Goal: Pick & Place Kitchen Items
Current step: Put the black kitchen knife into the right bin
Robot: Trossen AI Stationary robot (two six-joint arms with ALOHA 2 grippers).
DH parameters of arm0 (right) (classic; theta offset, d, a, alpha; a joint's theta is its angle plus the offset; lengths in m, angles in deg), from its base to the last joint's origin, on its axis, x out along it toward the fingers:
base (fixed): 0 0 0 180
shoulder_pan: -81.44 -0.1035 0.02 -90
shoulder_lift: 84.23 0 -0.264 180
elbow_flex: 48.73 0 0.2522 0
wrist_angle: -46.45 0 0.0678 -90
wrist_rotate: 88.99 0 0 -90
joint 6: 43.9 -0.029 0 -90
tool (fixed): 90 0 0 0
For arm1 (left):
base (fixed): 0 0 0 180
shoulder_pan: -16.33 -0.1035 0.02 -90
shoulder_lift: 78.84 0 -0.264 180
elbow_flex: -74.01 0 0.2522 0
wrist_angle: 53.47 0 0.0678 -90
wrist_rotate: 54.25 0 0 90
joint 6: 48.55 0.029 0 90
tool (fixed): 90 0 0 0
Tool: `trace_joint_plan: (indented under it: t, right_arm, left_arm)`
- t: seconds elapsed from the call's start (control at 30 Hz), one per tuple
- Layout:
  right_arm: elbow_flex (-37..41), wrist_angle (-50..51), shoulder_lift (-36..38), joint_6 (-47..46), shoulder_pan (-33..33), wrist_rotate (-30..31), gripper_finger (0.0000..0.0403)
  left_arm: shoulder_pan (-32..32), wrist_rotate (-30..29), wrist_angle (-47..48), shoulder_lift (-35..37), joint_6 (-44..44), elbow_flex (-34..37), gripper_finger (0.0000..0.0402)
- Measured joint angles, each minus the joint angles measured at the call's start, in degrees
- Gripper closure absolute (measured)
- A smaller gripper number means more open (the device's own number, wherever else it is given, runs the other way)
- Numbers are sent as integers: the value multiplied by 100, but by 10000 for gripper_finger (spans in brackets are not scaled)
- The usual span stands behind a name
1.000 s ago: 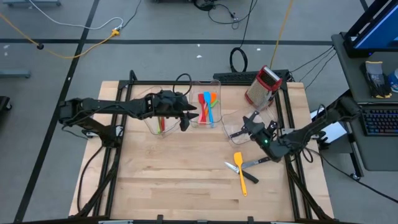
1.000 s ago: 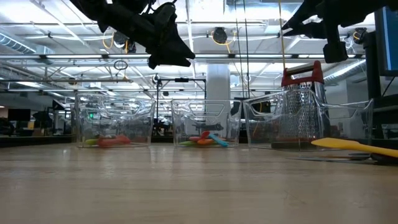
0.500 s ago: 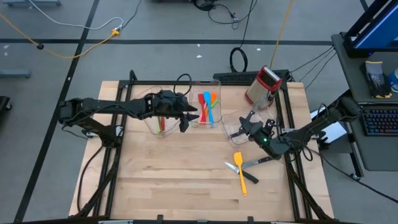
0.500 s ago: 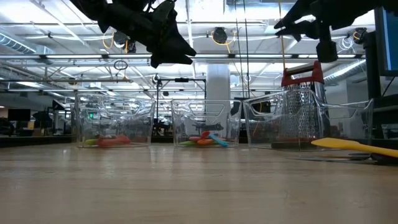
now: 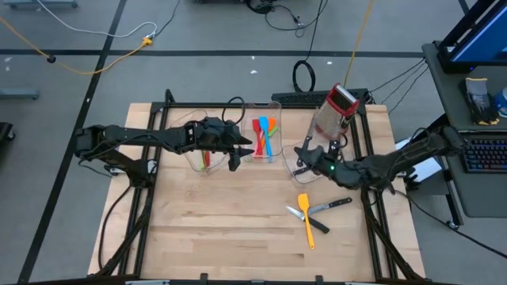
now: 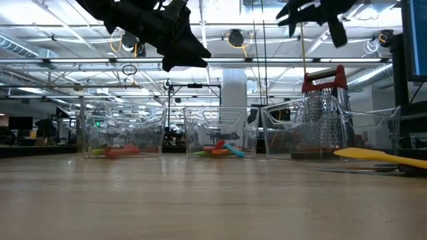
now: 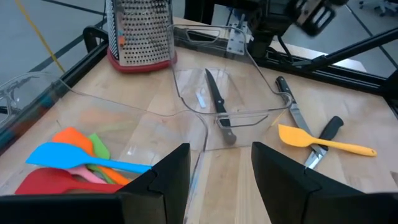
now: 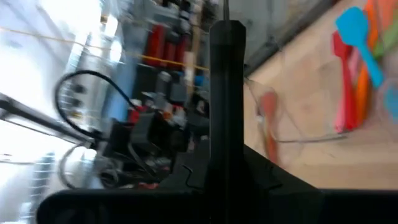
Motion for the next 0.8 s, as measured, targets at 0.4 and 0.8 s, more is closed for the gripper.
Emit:
trace_joint_plan:
  t: [0.4,0.8]
  right_arm:
    - [-1862,4503,-59,-2967,273,-1812,369]
    - [-1856,5302,-101,-4181,824,-3672,366]
  left_arm:
    - [0,-2,2,0,11,0,227]
    - [-4,-9,-4,0,105,0,227]
